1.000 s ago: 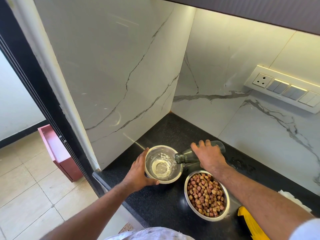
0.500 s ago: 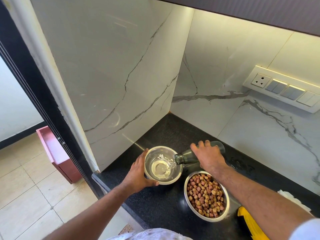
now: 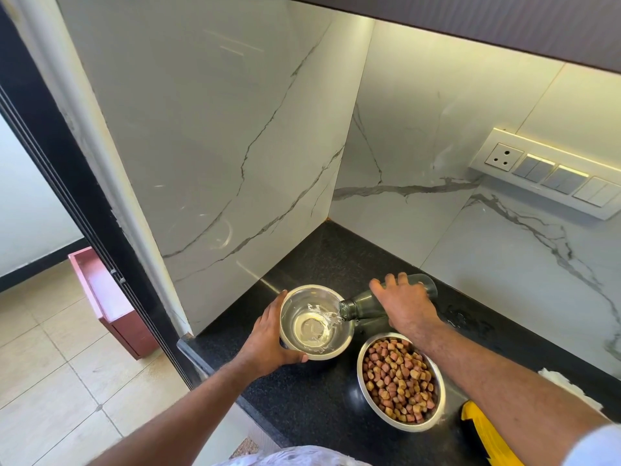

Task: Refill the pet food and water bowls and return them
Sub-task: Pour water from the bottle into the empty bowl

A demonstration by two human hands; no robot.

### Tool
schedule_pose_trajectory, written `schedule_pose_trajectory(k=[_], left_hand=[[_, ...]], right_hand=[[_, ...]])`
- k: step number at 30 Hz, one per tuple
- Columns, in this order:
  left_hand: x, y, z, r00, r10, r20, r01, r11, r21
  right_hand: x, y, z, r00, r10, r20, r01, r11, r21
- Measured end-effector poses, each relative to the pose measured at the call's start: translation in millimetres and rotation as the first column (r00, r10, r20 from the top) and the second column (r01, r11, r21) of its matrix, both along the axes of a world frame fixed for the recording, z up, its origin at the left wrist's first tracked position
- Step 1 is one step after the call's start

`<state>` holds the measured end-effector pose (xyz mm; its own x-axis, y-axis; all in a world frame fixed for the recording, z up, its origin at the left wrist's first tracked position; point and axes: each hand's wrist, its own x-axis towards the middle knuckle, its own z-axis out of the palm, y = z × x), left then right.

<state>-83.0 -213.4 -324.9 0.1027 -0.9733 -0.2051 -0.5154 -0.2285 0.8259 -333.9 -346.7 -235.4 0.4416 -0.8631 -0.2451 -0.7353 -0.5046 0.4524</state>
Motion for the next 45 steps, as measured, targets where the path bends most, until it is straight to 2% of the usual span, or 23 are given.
schedule_pose_trajectory(k=[45], left_hand=[[2.0,-5.1,9.1,0.999,-0.005,0.031,0.006,1.0,-0.002]], right_hand=[[0.8,-3.3,-5.3,1.0,0.0,-0.019,0.0,1.0,-0.01]])
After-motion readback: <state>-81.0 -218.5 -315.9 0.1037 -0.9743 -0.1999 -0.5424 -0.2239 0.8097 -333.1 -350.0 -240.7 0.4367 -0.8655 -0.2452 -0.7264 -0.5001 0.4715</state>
